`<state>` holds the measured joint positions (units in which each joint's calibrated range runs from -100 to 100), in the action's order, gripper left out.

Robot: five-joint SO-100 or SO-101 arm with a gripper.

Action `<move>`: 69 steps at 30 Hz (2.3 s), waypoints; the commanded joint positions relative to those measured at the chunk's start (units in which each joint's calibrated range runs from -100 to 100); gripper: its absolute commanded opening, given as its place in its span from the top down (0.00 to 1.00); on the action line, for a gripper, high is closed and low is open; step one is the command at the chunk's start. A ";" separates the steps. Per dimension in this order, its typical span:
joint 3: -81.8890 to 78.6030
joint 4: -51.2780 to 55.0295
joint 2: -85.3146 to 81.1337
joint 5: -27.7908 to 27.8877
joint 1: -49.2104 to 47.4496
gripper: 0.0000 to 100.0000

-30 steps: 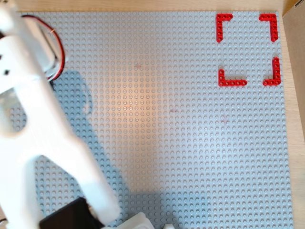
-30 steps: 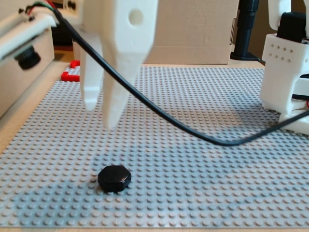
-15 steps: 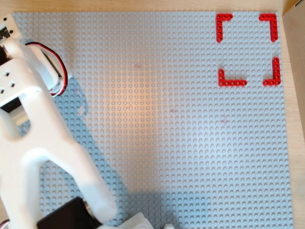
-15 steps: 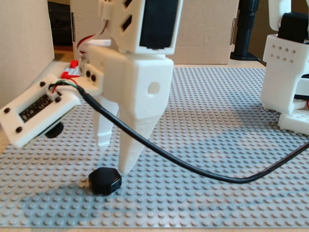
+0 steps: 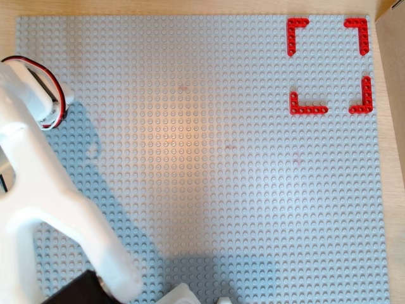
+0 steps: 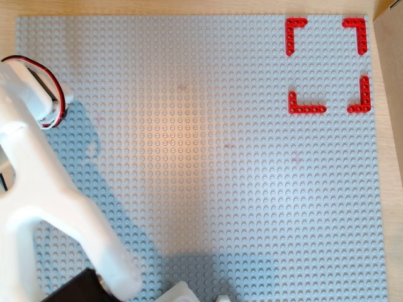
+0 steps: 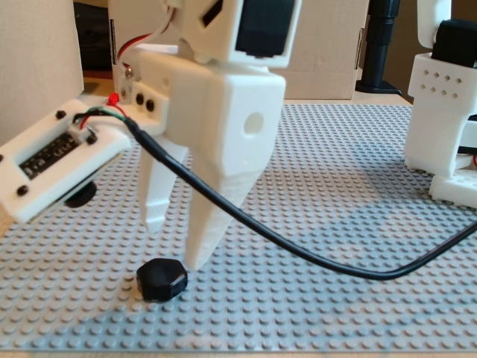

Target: Grab the Lego and store it in red box

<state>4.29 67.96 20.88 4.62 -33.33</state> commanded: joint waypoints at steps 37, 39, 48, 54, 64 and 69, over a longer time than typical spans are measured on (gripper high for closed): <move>4.16 0.20 5.56 0.23 0.25 0.81; 4.16 -0.24 5.65 -0.03 0.25 0.84; 4.89 -0.51 5.65 -0.19 0.25 0.83; 4.98 -2.52 5.48 -0.19 0.10 0.80; 4.52 -3.23 5.56 -0.71 -0.20 0.88; 4.89 -3.23 5.48 -0.81 0.17 0.88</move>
<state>6.89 65.20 26.97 3.83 -33.33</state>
